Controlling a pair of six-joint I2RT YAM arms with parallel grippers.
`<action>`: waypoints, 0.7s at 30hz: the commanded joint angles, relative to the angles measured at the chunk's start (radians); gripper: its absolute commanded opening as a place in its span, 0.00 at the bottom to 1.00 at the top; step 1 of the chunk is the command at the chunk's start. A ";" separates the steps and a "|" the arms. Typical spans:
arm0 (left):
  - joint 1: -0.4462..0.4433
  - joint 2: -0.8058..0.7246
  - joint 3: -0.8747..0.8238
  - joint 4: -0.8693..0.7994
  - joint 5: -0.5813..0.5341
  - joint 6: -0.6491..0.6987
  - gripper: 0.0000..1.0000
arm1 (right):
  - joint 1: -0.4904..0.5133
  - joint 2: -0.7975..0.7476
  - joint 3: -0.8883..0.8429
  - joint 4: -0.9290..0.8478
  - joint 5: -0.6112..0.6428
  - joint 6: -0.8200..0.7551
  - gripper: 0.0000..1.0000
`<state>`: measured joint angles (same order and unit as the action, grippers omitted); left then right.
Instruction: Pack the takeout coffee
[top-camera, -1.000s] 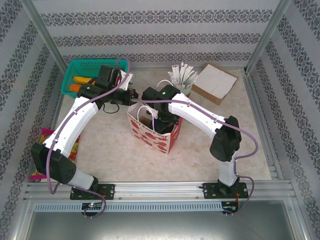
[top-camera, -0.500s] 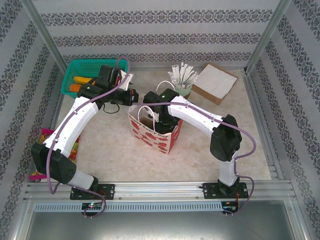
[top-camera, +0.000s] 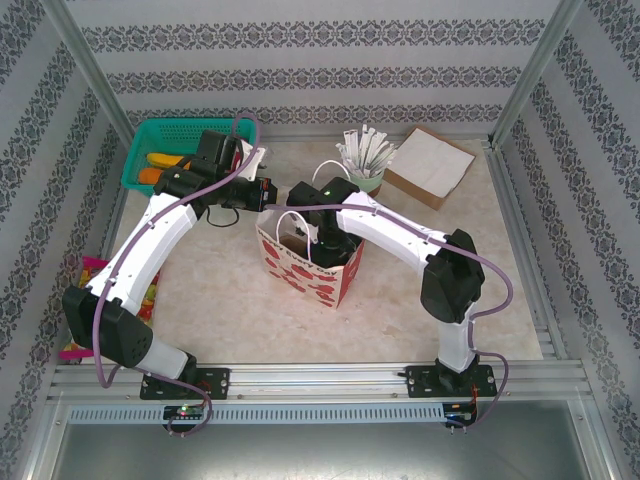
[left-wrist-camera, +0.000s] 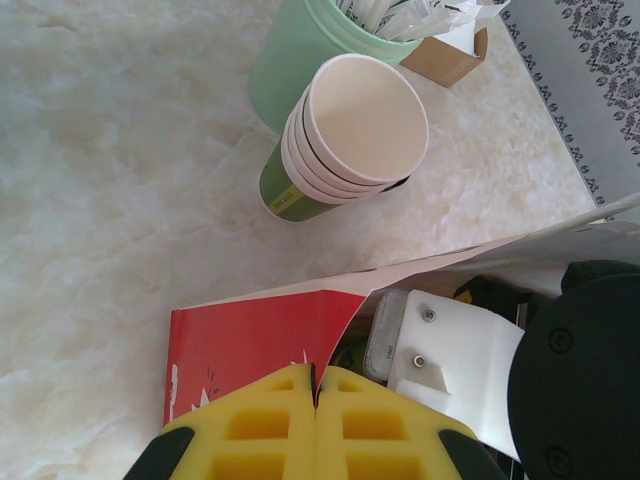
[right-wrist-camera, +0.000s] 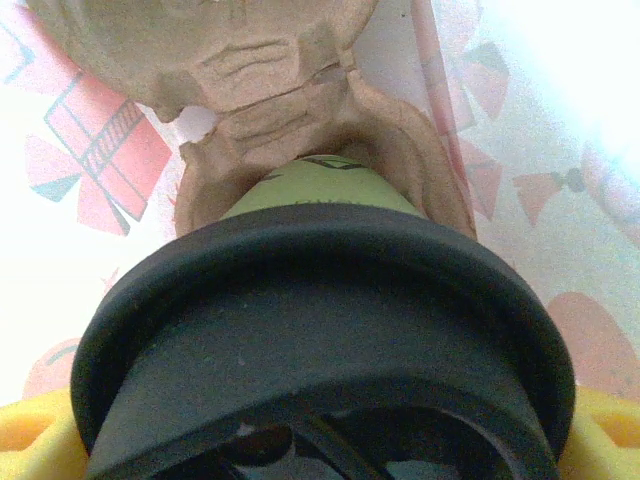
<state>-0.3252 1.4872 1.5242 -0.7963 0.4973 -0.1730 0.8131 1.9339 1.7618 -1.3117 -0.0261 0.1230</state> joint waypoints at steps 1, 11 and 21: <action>0.014 0.011 0.013 0.008 0.012 -0.013 0.00 | -0.009 -0.041 -0.011 0.016 -0.005 -0.011 0.66; 0.013 0.005 0.010 0.005 0.009 -0.013 0.00 | -0.014 -0.028 -0.021 0.025 0.000 -0.007 0.66; 0.013 0.010 0.010 0.005 0.010 -0.013 0.00 | -0.017 -0.013 -0.048 0.040 0.003 -0.014 0.66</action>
<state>-0.3252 1.4902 1.5242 -0.7963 0.4969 -0.1764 0.8127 1.9259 1.7374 -1.2785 -0.0269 0.1230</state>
